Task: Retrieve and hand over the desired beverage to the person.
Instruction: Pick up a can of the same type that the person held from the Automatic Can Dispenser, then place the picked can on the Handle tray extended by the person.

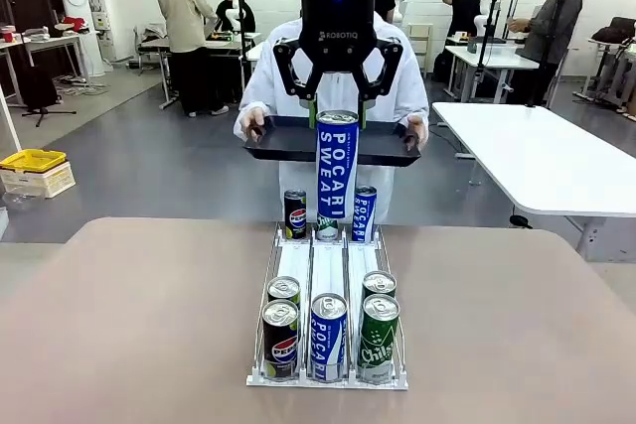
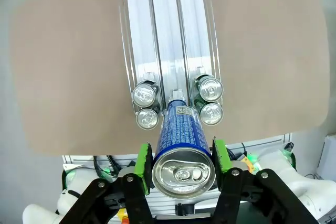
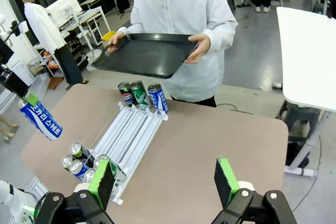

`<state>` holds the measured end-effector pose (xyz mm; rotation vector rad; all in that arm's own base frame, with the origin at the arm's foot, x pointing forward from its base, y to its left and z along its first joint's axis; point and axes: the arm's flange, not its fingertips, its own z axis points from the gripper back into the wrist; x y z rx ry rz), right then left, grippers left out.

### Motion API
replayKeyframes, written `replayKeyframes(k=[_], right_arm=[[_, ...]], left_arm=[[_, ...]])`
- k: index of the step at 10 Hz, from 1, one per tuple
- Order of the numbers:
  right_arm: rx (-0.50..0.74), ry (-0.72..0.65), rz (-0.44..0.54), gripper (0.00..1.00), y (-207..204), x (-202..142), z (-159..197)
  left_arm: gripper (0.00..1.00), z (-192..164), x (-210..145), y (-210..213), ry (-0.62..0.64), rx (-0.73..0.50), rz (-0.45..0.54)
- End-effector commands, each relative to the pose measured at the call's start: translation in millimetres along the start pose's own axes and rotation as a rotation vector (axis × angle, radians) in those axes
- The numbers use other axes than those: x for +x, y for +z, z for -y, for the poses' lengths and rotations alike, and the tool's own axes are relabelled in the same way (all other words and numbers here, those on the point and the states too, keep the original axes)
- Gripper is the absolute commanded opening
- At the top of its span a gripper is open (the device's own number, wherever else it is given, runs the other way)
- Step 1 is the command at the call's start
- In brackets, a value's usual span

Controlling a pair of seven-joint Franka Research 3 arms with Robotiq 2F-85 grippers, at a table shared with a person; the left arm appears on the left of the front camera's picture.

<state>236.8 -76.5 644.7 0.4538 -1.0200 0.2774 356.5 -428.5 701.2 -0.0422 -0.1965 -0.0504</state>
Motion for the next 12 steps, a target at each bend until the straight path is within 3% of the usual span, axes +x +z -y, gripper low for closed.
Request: replayKeyframes(k=[1, 12], right_arm=[[0.027, 0.000, 0.003, 1.00, -2.8, 0.8, 0.0], [0.027, 0.000, 0.003, 1.00, -2.8, 0.8, 0.0]], left_arm=[[0.00, -4.5, -5.3, 2.4, 0.005, 0.005, 0.012], [0.00, -4.5, -5.3, 2.4, 0.005, 0.005, 0.012]])
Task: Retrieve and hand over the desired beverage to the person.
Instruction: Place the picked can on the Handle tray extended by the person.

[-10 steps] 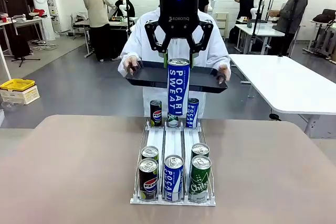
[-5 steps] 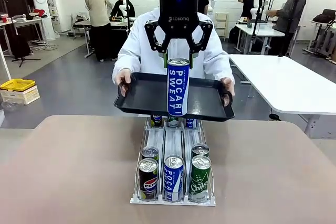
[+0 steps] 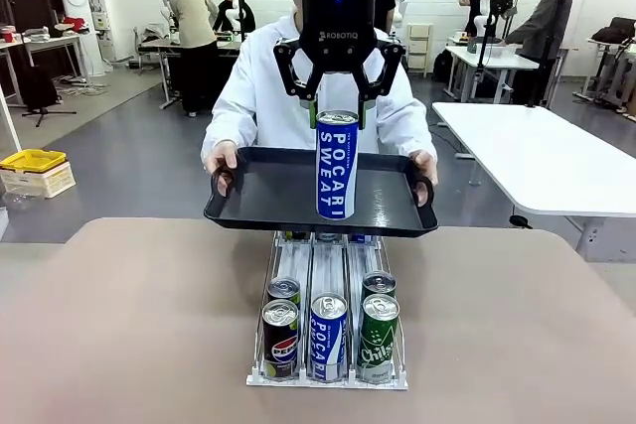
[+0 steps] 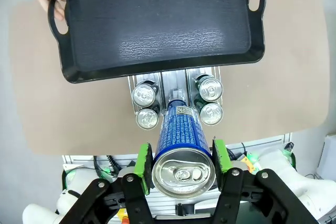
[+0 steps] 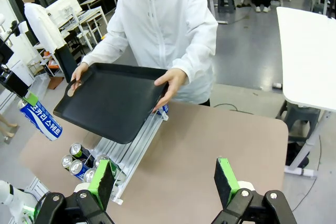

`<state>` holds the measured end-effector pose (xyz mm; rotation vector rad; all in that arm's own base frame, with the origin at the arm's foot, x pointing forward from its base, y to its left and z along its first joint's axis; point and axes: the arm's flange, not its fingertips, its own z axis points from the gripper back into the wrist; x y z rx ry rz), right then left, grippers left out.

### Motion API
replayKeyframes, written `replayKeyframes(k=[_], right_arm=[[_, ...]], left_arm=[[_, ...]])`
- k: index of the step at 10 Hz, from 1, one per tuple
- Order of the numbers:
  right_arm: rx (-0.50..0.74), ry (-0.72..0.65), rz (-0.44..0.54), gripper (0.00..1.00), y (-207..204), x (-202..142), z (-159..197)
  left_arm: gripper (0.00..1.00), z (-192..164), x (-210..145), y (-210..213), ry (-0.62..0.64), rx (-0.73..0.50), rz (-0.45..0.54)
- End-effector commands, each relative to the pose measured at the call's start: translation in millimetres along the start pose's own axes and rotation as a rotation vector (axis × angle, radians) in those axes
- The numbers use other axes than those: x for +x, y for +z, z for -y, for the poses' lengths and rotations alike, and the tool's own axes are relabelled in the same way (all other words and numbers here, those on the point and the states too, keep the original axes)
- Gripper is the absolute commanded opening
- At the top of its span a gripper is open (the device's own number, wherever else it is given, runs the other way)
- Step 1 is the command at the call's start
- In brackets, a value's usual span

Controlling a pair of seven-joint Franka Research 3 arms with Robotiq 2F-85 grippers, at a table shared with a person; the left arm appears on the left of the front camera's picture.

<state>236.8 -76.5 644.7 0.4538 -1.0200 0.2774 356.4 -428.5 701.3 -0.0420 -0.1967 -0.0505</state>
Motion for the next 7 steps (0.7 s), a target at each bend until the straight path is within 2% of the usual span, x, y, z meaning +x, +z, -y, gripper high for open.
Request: replayKeyframes(k=[1, 7], right_arm=[[0.027, 0.000, 0.003, 1.00, -2.8, 0.8, 0.0], [0.027, 0.000, 0.003, 1.00, -2.8, 0.8, 0.0]], left_arm=[[0.00, -4.6, -5.2, 2.4, 0.005, 0.004, 0.012], [0.00, -4.6, -5.2, 2.4, 0.005, 0.004, 0.012]])
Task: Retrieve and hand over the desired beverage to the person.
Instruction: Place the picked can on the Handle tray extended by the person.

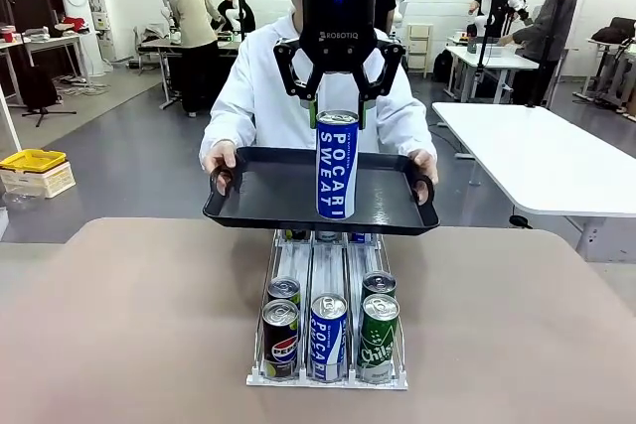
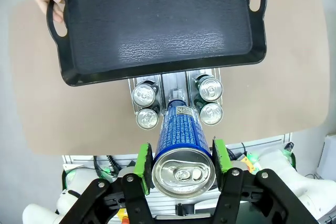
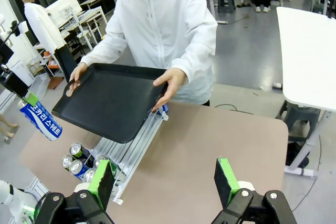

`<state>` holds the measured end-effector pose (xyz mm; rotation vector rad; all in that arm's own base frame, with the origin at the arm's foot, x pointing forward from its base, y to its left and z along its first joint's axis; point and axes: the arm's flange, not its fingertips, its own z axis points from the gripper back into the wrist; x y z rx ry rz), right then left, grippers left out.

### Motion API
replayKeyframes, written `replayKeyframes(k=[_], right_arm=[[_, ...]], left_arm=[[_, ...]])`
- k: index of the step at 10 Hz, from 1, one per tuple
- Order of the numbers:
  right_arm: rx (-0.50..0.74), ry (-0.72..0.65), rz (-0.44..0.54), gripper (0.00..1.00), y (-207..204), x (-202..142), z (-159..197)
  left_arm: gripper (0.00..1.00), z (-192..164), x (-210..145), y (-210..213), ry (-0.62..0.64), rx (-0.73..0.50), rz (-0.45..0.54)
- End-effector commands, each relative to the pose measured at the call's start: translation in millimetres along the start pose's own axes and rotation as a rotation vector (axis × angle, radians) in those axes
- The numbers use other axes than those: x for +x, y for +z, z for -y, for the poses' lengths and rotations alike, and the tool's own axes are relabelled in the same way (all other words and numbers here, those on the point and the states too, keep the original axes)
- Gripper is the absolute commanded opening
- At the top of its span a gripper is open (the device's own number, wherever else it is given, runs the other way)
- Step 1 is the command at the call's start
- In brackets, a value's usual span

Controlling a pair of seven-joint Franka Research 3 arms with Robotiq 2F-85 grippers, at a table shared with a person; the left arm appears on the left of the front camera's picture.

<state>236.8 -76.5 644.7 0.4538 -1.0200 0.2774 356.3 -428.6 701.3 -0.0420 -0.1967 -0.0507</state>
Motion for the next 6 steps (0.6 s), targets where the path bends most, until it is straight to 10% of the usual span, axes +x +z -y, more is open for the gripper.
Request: replayKeyframes(k=[1, 2, 6], right_arm=[[0.027, 0.000, 0.003, 1.00, -3, 1, 0], [0.027, 0.000, 0.003, 1.00, -3, 1, 0], [0.027, 0.000, 0.003, 1.00, -3, 1, 0]], left_arm=[[0.00, -5, -5, 2, 0.005, 0.004, 0.012], [0.57, 0, 0, 0, 0.000, 0.000, 0.000], [0.57, 1, 49, -1, -0.048, -0.005, 0.067]])
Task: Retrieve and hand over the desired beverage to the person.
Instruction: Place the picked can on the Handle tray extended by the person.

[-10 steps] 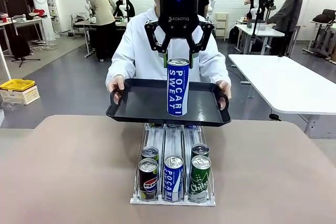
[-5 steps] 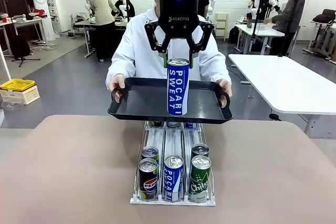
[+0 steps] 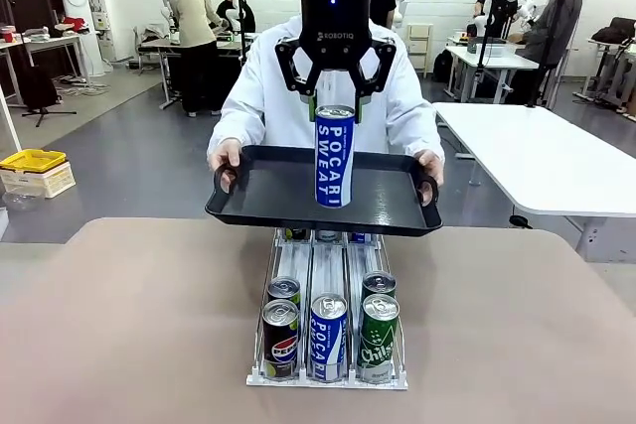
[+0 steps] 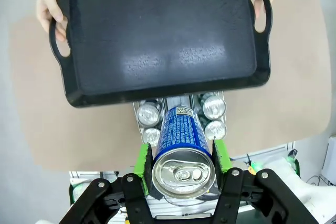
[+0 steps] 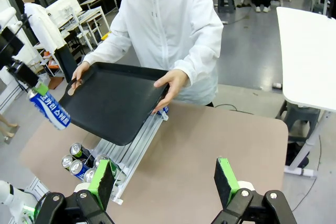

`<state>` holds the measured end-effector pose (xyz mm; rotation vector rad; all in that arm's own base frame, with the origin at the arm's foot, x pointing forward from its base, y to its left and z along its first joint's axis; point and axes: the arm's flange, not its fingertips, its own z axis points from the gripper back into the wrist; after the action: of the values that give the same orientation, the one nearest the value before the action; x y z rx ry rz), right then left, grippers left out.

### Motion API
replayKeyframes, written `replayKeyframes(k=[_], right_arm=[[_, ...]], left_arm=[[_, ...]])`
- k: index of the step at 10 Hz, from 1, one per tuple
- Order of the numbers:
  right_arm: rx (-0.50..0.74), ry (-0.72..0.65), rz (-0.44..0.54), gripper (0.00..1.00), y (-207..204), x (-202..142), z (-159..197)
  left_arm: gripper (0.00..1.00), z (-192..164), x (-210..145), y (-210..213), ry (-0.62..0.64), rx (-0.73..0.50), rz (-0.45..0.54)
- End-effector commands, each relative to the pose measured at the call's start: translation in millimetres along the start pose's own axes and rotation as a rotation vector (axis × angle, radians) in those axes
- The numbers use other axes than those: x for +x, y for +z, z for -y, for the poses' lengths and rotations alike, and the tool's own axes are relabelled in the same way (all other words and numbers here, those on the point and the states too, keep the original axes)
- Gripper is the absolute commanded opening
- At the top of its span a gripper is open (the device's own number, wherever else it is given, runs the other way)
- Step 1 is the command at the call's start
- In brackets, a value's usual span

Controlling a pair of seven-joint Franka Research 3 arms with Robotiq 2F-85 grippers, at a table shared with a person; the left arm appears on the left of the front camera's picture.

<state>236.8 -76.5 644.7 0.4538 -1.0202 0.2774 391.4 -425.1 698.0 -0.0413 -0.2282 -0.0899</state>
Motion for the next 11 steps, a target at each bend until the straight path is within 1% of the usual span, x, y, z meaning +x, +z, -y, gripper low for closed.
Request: replayKeyframes(k=[1, 3, 5, 7, 11], right_arm=[[0.027, 0.000, 0.003, 1.00, -3, 1, 0], [0.027, 0.000, 0.003, 1.00, -3, 1, 0], [0.027, 0.000, 0.003, 1.00, -3, 1, 0], [0.027, 0.000, 0.003, 1.00, -3, 1, 0], [0.027, 0.000, 0.003, 1.00, -3, 1, 0]], left_arm=[[0.57, 8, 29, 6, 0.010, 0.023, 0.059], [0.57, 6, 48, 4, 0.023, 0.042, 0.067], [0.57, -4, 65, -6, 0.037, 0.050, 0.088], [0.57, -18, 83, -19, 0.030, 0.008, 0.038], [0.57, -48, 106, -43, 0.052, -0.014, 0.026]])
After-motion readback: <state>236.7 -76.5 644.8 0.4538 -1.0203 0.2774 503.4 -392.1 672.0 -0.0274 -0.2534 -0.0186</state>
